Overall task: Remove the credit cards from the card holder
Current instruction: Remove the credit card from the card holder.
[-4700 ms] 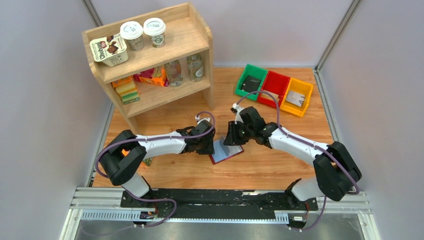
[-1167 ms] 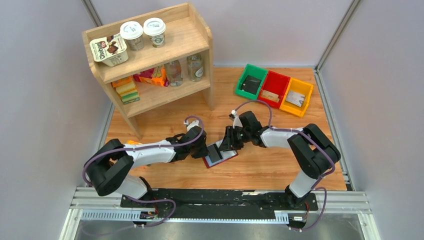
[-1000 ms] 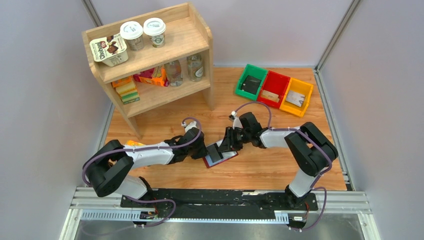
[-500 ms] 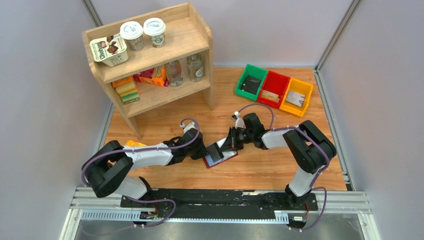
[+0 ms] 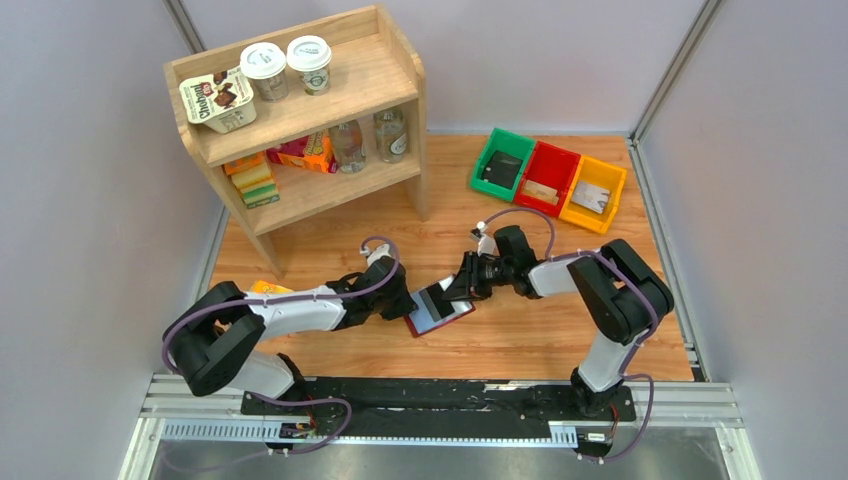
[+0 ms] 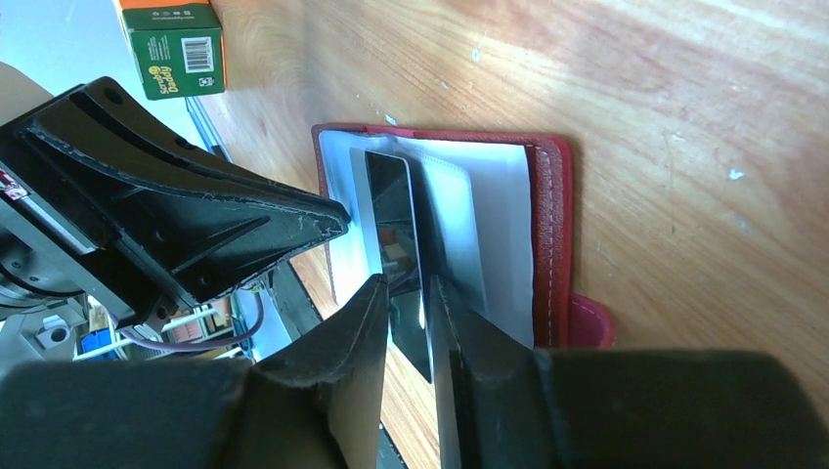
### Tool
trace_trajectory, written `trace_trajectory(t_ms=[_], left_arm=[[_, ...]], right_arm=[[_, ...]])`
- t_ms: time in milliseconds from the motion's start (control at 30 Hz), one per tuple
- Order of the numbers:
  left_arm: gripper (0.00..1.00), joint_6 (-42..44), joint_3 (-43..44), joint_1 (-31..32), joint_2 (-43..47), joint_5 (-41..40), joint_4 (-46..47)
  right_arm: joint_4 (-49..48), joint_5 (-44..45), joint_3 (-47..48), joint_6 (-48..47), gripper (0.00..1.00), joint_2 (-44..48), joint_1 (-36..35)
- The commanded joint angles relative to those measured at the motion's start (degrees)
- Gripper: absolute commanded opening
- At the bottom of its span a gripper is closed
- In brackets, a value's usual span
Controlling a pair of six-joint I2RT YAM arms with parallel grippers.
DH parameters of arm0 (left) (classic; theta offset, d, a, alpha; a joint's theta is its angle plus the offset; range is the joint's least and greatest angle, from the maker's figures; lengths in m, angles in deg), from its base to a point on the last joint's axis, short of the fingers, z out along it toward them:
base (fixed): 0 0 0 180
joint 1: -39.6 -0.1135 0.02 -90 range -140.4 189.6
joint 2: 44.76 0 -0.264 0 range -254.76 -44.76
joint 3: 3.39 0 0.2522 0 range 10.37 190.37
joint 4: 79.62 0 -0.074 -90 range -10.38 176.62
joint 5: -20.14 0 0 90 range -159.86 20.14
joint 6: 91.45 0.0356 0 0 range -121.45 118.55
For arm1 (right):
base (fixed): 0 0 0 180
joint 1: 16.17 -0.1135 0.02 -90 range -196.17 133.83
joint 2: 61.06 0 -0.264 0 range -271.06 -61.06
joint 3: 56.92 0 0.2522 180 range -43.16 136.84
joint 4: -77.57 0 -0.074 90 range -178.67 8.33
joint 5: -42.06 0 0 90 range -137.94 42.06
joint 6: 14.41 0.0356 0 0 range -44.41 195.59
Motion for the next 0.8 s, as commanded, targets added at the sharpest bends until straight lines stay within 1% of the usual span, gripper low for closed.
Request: trace_trajectory(t_ms=[0,100,167,200,233,300,333,433,633,733,767], left_arm=[[0.02,2.0,0.4,0.0,-2.0,1.0,-4.6],[0.01,2.1,0.6,0.0,-2.3,1.3,-4.3],[0.01,2.0,0.5,-0.1,-2.3,1.3,-4.2],[0.01,2.1,0.4,-0.1,-2.3,1.3,-4.3],[0.01,2.1,0.4,0.0,-2.2,1.3,-4.3],[0.01,1.9,0.3,0.0,-1.9,1.1,-4.3],[0.01,1.9,0.2,0.0,-1.8,1.0,-4.2],[0.01,1.9,-0.1,-0.1,-0.7,0.6,-4.6],[0.04,2.2,0.0,-0.1,1.7,-0.1,-5.3],[0.04,2.6,0.4,-0.1,4.0,-0.7,-6.4],[0.06,3.1,1.0,-0.1,4.5,-1.1,-7.5]], right_arm=[[-3.1,-1.9,0.8,0.6,0.27,-1.2,-0.3],[-3.3,-2.2,1.5,0.6,0.28,-2.2,-0.8],[-3.6,-2.4,1.9,0.7,0.26,-3.4,-1.2],[-4.2,-2.8,2.0,1.1,0.23,-3.8,-1.3],[-4.8,-3.1,1.8,1.4,0.18,-4.1,-1.3],[-4.9,-3.3,1.5,1.4,0.04,-3.9,-1.2],[-4.5,-3.2,1.3,1.0,0.0,-3.2,-0.8],[-0.3,-2.0,1.0,-1.7,0.0,0.2,0.5],[16.1,5.9,2.5,-11.6,0.0,10.9,2.4],[22.4,10.1,3.5,-15.0,0.0,15.9,2.3],[24.2,11.3,3.8,-16.0,0.0,17.7,2.3]])
